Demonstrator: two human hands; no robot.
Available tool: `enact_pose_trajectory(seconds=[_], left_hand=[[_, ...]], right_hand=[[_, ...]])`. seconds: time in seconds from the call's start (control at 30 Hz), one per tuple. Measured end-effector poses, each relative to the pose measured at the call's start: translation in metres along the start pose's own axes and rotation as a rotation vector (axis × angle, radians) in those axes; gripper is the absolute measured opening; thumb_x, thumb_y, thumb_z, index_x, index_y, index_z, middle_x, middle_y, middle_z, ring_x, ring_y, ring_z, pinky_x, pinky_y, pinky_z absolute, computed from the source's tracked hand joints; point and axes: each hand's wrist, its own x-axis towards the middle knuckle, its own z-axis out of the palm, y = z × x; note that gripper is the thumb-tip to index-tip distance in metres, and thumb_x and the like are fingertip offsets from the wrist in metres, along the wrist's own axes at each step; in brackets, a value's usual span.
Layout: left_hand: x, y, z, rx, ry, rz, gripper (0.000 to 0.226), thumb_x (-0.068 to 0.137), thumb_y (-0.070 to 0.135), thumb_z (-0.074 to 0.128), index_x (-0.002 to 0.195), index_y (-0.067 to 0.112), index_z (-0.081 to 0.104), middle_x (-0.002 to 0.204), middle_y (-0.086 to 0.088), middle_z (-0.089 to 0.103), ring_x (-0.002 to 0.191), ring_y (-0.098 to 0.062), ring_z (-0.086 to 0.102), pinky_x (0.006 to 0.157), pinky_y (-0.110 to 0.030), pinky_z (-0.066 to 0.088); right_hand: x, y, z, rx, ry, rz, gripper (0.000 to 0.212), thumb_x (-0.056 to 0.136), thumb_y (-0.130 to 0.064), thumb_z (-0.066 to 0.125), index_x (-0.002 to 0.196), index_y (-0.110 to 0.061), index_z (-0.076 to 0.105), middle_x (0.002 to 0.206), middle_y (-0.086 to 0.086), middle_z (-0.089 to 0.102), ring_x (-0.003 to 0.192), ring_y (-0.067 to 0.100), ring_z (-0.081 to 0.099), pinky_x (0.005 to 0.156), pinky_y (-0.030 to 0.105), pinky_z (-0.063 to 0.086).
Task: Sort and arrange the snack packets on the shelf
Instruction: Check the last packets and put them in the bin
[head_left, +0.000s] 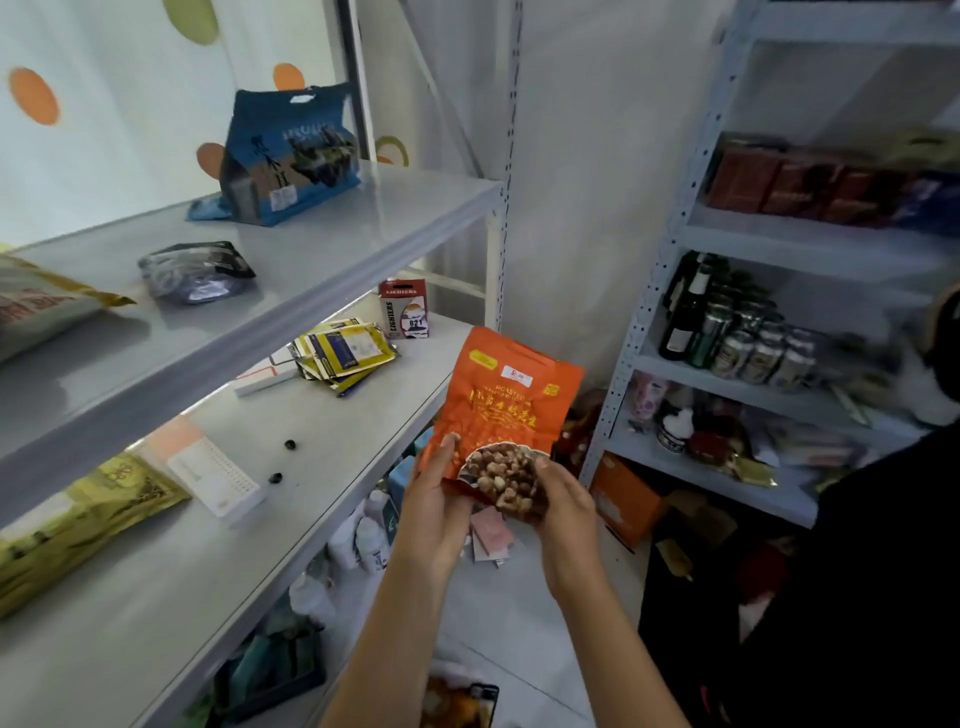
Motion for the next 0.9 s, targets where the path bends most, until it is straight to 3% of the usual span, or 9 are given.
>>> enact_pose_trajectory(seconds=[0.1,0.27,0.43,0.5,0.57,0.7,0.83,0.9], left_hand=[[-0.004,0.001,0.002,0.052,-0.031,0.012,0.048,0.091,0.021,0.062,0.136,0.007,0.049,0.13,-0.021,0.059,0.12,-0.034,0.059,0.088,-0.044,0.054],[-0.007,0.006,0.011,0.127,-0.055,0.014,0.046,0.092,0.018,0.06,0.133,0.001,0.047,0.129,-0.021,0.06,0.119,-0.034,0.059,0.091,-0.044,0.055],[-0.009,0.012,0.009,0.403,-0.077,0.087,0.042,0.086,0.015,0.068,0.123,0.002,0.054,0.117,-0.018,0.067,0.101,-0.029,0.069,0.076,-0.038,0.059],[-0.007,0.013,0.003,0.534,-0.046,0.12,0.043,0.077,0.017,0.078,0.115,0.007,0.06,0.111,-0.015,0.07,0.096,-0.025,0.071,0.077,-0.039,0.06],[-0.003,0.015,-0.005,0.653,-0.023,0.174,0.043,0.068,0.031,0.087,0.104,0.019,0.067,0.102,-0.004,0.074,0.093,-0.021,0.072,0.079,-0.041,0.06],[-0.003,0.016,-0.011,0.77,0.028,0.275,0.025,0.074,0.035,0.079,0.095,0.029,0.066,0.09,0.009,0.074,0.084,-0.006,0.071,0.074,-0.026,0.058],[0.0,0.011,-0.01,0.772,0.114,0.356,0.045,0.079,0.03,0.078,0.116,0.032,0.053,0.112,0.009,0.061,0.099,-0.004,0.062,0.072,-0.023,0.057],[0.005,0.007,-0.012,0.801,0.141,0.42,0.042,0.081,0.029,0.077,0.115,0.036,0.052,0.118,0.007,0.056,0.105,-0.008,0.06,0.071,-0.024,0.057]], right_hand=[[-0.001,-0.004,-0.007,-0.049,-0.052,-0.049,0.011,0.093,-0.015,0.064,0.099,-0.011,0.072,0.099,0.009,0.075,0.094,0.024,0.071,0.07,0.029,0.057],[0.001,-0.01,-0.012,-0.019,-0.097,-0.054,0.02,0.091,-0.011,0.066,0.11,-0.01,0.068,0.104,0.012,0.075,0.096,0.026,0.072,0.074,0.032,0.058],[0.005,-0.015,-0.014,0.023,-0.163,-0.038,0.038,0.081,-0.007,0.075,0.117,-0.011,0.064,0.108,0.012,0.073,0.1,0.027,0.071,0.078,0.037,0.058],[0.007,-0.015,-0.014,0.008,-0.18,-0.047,0.04,0.08,-0.004,0.075,0.118,-0.009,0.063,0.108,0.014,0.073,0.098,0.028,0.071,0.073,0.035,0.058],[0.01,-0.013,-0.012,-0.016,-0.196,-0.063,0.039,0.08,-0.002,0.075,0.117,-0.008,0.063,0.107,0.014,0.073,0.096,0.028,0.072,0.072,0.034,0.058],[0.012,-0.007,-0.005,-0.049,-0.198,-0.082,0.035,0.081,-0.003,0.075,0.114,-0.01,0.065,0.104,0.013,0.074,0.096,0.029,0.072,0.074,0.036,0.058],[0.014,-0.006,0.0,-0.005,-0.186,-0.047,0.026,0.088,-0.01,0.069,0.114,-0.012,0.066,0.104,0.012,0.074,0.095,0.025,0.072,0.072,0.033,0.058],[0.014,-0.009,0.003,0.06,-0.219,0.015,0.025,0.095,-0.022,0.06,0.118,-0.012,0.066,0.108,0.011,0.074,0.095,0.022,0.072,0.073,0.031,0.057]])
